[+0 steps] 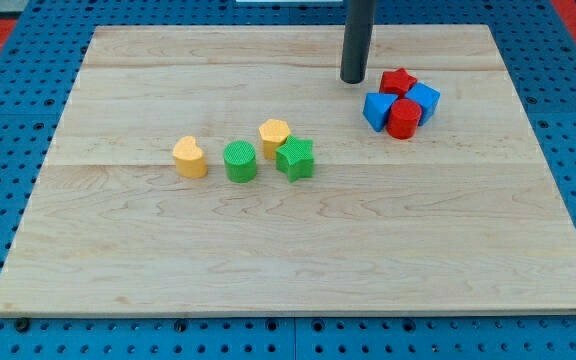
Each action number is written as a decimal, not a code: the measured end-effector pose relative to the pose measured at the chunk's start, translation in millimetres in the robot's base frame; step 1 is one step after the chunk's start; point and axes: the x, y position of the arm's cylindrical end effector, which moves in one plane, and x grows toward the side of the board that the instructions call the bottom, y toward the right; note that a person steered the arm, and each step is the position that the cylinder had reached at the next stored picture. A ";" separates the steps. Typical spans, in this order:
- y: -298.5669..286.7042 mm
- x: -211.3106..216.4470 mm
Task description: Move green blocks and yellow blocks towards left side of the board
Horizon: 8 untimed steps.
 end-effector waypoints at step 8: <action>-104.4 114.5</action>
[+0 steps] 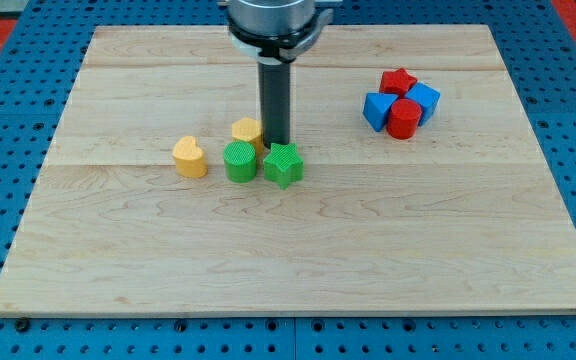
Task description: Move green blocks and yellow blocks towards left side of the board
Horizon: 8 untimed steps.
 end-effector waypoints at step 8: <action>109.8 49.7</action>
